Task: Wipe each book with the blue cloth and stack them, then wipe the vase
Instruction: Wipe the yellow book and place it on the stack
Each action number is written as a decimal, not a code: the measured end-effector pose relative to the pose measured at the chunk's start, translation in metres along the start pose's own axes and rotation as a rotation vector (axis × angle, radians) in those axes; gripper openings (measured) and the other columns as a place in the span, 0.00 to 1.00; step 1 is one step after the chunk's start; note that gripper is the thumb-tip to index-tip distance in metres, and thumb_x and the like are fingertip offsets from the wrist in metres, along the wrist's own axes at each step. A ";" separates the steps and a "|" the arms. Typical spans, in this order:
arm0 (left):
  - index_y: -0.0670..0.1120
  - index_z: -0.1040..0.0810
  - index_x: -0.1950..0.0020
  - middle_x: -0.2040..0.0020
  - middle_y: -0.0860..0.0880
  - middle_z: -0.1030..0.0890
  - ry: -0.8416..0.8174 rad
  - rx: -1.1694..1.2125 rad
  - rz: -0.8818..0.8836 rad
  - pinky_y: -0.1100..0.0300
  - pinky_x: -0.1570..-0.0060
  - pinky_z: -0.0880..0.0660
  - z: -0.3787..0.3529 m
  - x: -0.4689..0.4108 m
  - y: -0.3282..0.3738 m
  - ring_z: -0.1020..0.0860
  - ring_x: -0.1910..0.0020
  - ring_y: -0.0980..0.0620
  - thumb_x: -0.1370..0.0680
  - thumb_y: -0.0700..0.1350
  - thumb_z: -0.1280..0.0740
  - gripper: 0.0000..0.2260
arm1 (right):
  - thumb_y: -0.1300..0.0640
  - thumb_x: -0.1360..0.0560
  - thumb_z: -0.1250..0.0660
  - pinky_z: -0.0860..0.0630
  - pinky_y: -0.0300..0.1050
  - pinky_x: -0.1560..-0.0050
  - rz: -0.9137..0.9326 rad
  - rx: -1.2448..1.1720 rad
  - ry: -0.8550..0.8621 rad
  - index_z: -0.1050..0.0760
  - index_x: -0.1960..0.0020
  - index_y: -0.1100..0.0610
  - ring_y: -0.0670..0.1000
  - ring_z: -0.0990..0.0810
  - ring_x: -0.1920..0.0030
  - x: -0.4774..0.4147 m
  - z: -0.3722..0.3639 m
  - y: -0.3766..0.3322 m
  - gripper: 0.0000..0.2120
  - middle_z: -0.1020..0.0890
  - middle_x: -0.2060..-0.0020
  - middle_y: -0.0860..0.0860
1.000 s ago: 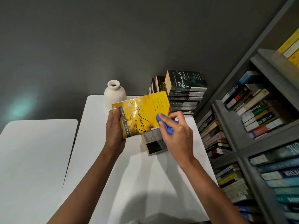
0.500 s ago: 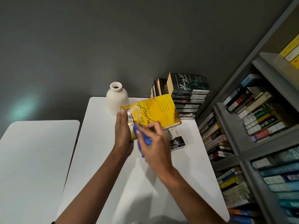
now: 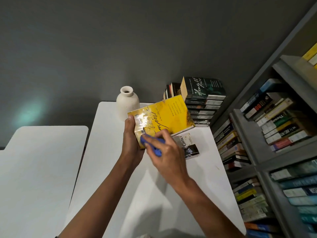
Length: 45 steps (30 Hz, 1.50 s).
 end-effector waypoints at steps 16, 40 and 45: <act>0.40 0.34 0.27 0.36 0.38 0.22 -0.079 -0.031 -0.031 0.49 0.55 0.19 -0.002 0.008 0.001 0.19 0.42 0.40 0.17 0.58 0.49 0.27 | 0.49 0.25 0.35 0.25 0.49 0.72 -0.133 0.086 0.141 0.19 0.42 0.48 0.50 0.25 0.63 -0.022 0.012 0.020 0.13 0.27 0.57 0.49; 0.46 0.24 0.39 0.49 0.46 0.14 -0.114 -0.034 0.032 0.49 0.56 0.17 -0.001 0.011 0.003 0.15 0.51 0.48 0.17 0.58 0.51 0.22 | 0.53 0.26 0.31 0.27 0.44 0.72 -0.110 0.144 0.160 0.18 0.44 0.50 0.52 0.23 0.63 -0.034 0.021 0.020 0.11 0.25 0.57 0.50; 0.42 0.24 0.38 0.50 0.41 0.15 -0.122 0.028 0.077 0.54 0.57 0.18 -0.002 0.010 0.008 0.15 0.54 0.45 0.18 0.60 0.50 0.26 | 0.51 0.26 0.34 0.25 0.42 0.67 0.129 0.077 -0.013 0.19 0.43 0.48 0.50 0.23 0.60 0.002 -0.003 -0.013 0.13 0.25 0.56 0.49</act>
Point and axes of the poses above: each hand's wrist, its own x-axis away from the middle knuckle, its own z-axis out of the back of the hand, y = z × x, the point moved 3 cm from there along -x, towards the middle knuckle
